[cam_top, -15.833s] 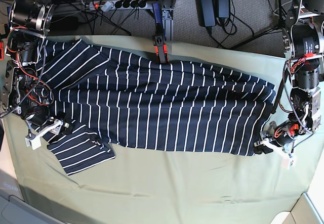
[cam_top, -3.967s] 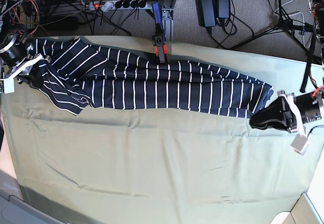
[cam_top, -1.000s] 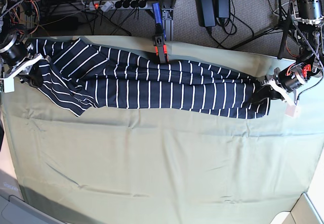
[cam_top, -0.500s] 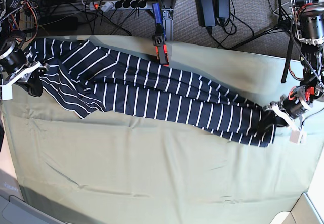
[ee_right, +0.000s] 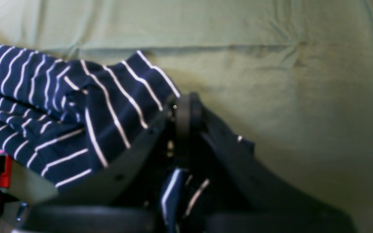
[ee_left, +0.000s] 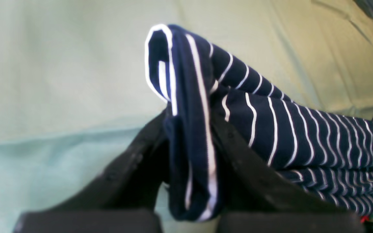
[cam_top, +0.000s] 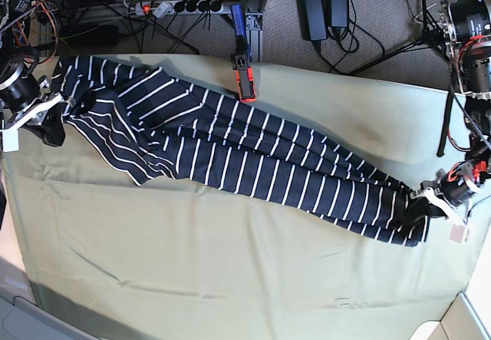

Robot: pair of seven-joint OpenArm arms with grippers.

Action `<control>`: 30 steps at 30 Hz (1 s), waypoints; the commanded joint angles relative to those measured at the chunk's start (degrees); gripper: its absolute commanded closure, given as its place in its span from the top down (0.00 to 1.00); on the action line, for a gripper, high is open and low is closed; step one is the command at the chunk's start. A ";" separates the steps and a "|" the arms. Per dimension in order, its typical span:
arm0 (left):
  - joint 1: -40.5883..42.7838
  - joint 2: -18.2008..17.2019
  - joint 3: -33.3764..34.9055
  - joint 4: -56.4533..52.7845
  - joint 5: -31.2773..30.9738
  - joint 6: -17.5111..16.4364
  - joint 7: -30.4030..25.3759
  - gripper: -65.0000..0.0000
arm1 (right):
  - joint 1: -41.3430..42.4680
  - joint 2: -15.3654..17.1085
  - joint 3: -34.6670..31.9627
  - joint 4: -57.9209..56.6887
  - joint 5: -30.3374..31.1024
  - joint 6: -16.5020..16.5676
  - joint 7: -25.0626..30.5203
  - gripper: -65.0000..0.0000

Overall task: Fold the T-shirt properly
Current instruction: 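Lift the hem end with the left gripper and fold it toward the collar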

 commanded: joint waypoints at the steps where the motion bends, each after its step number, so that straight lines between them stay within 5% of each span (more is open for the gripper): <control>1: -0.66 -0.92 -0.35 2.69 -2.51 -0.95 -0.48 0.00 | 0.42 0.94 0.59 0.76 0.81 1.77 1.16 0.00; 6: 5.20 0.92 1.33 15.54 -4.09 -0.95 0.50 0.00 | 0.44 0.94 0.59 0.76 0.66 1.75 1.18 0.00; 12: 9.68 4.52 11.76 29.09 0.24 -0.95 0.48 0.00 | 0.42 0.94 0.59 0.76 0.66 1.77 1.25 0.00; 23: 9.66 15.17 29.03 30.03 17.57 -0.95 -1.11 0.00 | 0.44 0.94 0.59 0.76 0.61 1.77 1.38 0.00; 30: 9.68 18.49 31.50 29.55 19.45 -0.79 -1.46 0.00 | 0.44 0.94 0.59 0.76 0.63 1.77 1.38 0.00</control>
